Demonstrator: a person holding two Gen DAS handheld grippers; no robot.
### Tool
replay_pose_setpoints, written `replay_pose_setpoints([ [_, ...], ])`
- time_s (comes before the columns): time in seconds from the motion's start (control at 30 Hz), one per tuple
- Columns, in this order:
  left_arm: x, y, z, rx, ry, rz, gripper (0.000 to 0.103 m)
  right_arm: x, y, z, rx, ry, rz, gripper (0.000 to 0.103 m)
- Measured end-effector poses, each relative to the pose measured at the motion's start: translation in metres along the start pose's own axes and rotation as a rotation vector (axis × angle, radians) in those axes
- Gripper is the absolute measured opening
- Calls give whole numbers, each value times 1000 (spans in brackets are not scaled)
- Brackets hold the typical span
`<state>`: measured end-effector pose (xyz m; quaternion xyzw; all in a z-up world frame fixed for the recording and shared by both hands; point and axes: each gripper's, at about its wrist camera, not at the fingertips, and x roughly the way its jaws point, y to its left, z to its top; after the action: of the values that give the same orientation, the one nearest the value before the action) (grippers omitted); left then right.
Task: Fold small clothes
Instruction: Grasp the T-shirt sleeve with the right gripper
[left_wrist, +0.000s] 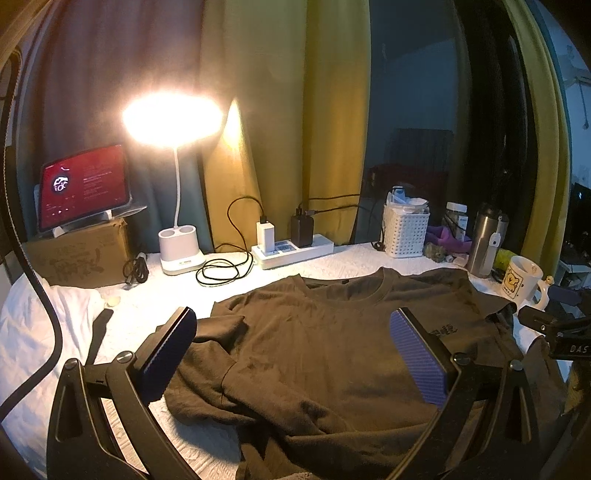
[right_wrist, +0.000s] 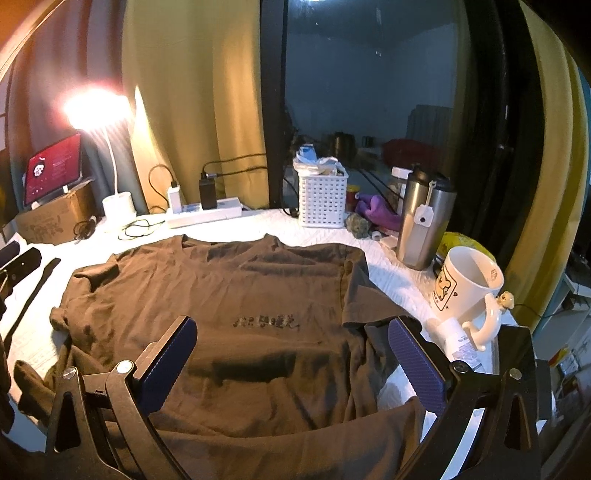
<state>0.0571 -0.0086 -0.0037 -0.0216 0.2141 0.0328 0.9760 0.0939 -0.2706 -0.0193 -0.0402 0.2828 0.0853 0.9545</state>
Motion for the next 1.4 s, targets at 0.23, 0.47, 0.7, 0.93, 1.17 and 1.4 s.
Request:
replay_pose_setpoints([
  [0.23,27,-3,0,7,45,27,103,36,-29,2,10,42,-55,103],
  [0.47,54,-3,0,11,95,53,103,83,-56,7,-20,97,-109,103],
  [0.7,81,2,1,-2,151,68,103,135,-57,5,-109,191,-126,90],
  [0.93,103,10,-5,-34,219,79,103,165,-59,-3,-143,281,-142,65],
  [1.17,107,15,-8,-52,235,61,103,168,-59,0,-155,305,-98,25],
  [1.4,104,28,-6,-72,223,51,103,153,-75,24,-103,257,-119,12],
])
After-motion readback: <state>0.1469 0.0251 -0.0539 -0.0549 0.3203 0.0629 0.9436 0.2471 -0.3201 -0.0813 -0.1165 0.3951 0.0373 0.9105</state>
